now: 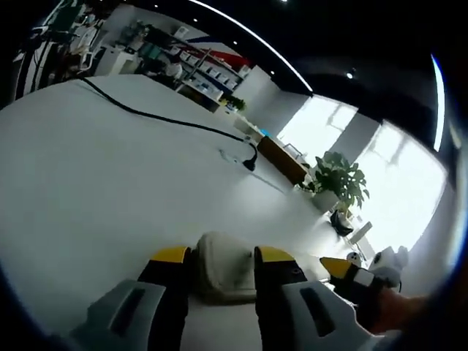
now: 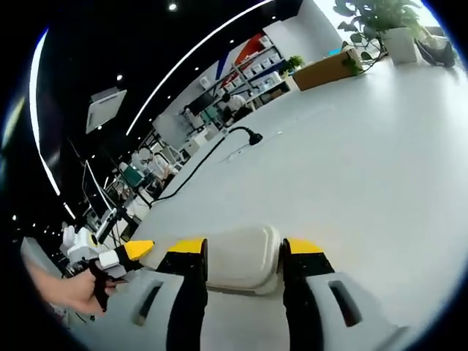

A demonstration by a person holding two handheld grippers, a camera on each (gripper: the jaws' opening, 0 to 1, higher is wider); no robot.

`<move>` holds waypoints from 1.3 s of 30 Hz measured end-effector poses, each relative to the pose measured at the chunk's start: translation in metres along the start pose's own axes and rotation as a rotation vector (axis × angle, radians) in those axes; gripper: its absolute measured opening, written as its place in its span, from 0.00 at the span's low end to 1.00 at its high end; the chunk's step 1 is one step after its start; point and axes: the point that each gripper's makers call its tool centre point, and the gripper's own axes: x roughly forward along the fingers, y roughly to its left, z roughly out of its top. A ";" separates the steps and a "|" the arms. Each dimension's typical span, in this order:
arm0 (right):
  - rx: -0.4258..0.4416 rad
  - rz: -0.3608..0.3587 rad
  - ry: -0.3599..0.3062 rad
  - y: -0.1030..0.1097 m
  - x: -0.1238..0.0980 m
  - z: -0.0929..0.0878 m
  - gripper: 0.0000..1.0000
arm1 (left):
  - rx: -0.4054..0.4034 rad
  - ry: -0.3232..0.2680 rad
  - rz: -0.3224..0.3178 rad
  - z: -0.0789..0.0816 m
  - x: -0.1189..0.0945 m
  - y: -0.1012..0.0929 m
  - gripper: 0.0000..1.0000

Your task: Arrange the utensils inside the cutlery case until each visible utensil rests in its matching compartment.

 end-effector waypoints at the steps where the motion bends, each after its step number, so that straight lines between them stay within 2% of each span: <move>1: -0.004 -0.006 -0.011 -0.002 0.000 -0.001 0.33 | -0.035 -0.011 -0.009 0.001 0.000 0.003 0.31; 2: -0.051 -0.012 -0.022 -0.006 0.000 0.000 0.31 | -0.046 -0.011 -0.005 0.002 0.000 0.005 0.30; 3: -0.018 -0.001 -0.023 -0.003 -0.001 -0.002 0.31 | -0.023 -0.015 -0.013 0.002 -0.001 0.004 0.30; 4: -0.032 0.002 -0.031 -0.004 -0.001 -0.002 0.31 | -0.002 -0.026 -0.018 0.002 0.000 0.004 0.30; 6: -0.037 -0.001 -0.039 -0.003 -0.001 -0.002 0.31 | -0.014 -0.048 -0.017 0.003 0.000 0.004 0.30; 10: -0.053 -0.001 -0.054 -0.003 0.000 -0.001 0.30 | 0.010 -0.058 -0.024 0.005 0.002 0.004 0.29; 11: -0.059 -0.003 -0.061 -0.002 0.000 0.000 0.30 | 0.029 -0.042 -0.007 0.002 0.000 0.008 0.27; 12: -0.058 -0.003 -0.061 -0.002 0.001 -0.001 0.30 | 0.022 -0.058 -0.021 0.006 0.006 0.005 0.27; 15: -0.081 -0.004 -0.065 -0.002 0.002 0.000 0.30 | 0.026 -0.066 -0.015 0.005 0.005 0.005 0.25; 18: -0.087 -0.003 -0.073 -0.001 0.003 0.000 0.29 | -0.023 -0.098 0.000 0.008 0.006 0.007 0.22; 19: -0.090 -0.005 -0.081 -0.001 0.003 0.001 0.28 | -0.015 -0.097 -0.001 0.008 0.006 0.007 0.22; 20: -0.067 -0.011 -0.083 -0.002 0.003 0.001 0.27 | 0.018 -0.103 0.003 0.006 0.007 0.006 0.21; 21: -0.022 -0.012 -0.087 -0.002 0.003 0.002 0.25 | 0.007 -0.107 0.002 0.007 0.008 0.006 0.21; 23: -0.057 -0.004 -0.084 -0.004 0.003 0.003 0.24 | -0.010 -0.106 0.000 0.009 0.011 0.007 0.20; 24: -0.046 -0.002 -0.080 -0.004 0.003 0.003 0.24 | -0.037 -0.107 -0.006 0.010 0.011 0.007 0.19; 26: -0.033 -0.003 -0.094 -0.003 0.002 0.003 0.24 | -0.027 -0.108 -0.005 0.010 0.011 0.008 0.18; 27: -0.017 -0.007 -0.101 -0.004 0.002 0.004 0.23 | -0.050 -0.113 -0.004 0.011 0.012 0.008 0.18; 29: -0.012 -0.002 -0.089 -0.005 0.002 0.005 0.24 | -0.012 -0.120 0.004 0.013 0.011 0.006 0.18; 30: -0.002 0.005 -0.084 -0.005 0.002 0.005 0.24 | -0.068 -0.118 -0.019 0.012 0.009 0.006 0.18; 31: 0.074 0.014 -0.081 -0.006 0.001 0.006 0.23 | -0.121 -0.080 -0.038 0.011 0.008 0.007 0.19; 32: 0.098 0.016 -0.079 -0.008 0.000 0.006 0.22 | -0.150 -0.050 -0.050 0.008 0.007 0.008 0.20; 33: 0.129 0.014 -0.089 -0.011 -0.001 0.007 0.20 | -0.142 -0.045 -0.063 0.009 0.007 0.009 0.20; 34: 0.222 0.014 -0.112 -0.013 -0.002 0.009 0.18 | -0.106 -0.029 -0.061 0.008 0.006 0.009 0.21; 35: 0.339 0.015 -0.137 -0.017 -0.003 0.010 0.15 | -0.108 -0.030 -0.052 0.009 0.006 0.008 0.21; 36: 0.337 0.022 -0.153 -0.018 -0.004 0.010 0.14 | -0.128 -0.024 -0.056 0.007 0.005 0.008 0.21; 38: 0.252 0.015 -0.164 -0.017 -0.006 0.009 0.14 | -0.145 -0.018 -0.045 0.006 0.003 0.008 0.21; 39: 0.265 0.024 -0.156 -0.014 -0.006 0.007 0.14 | -0.144 -0.016 -0.042 0.007 0.003 0.008 0.21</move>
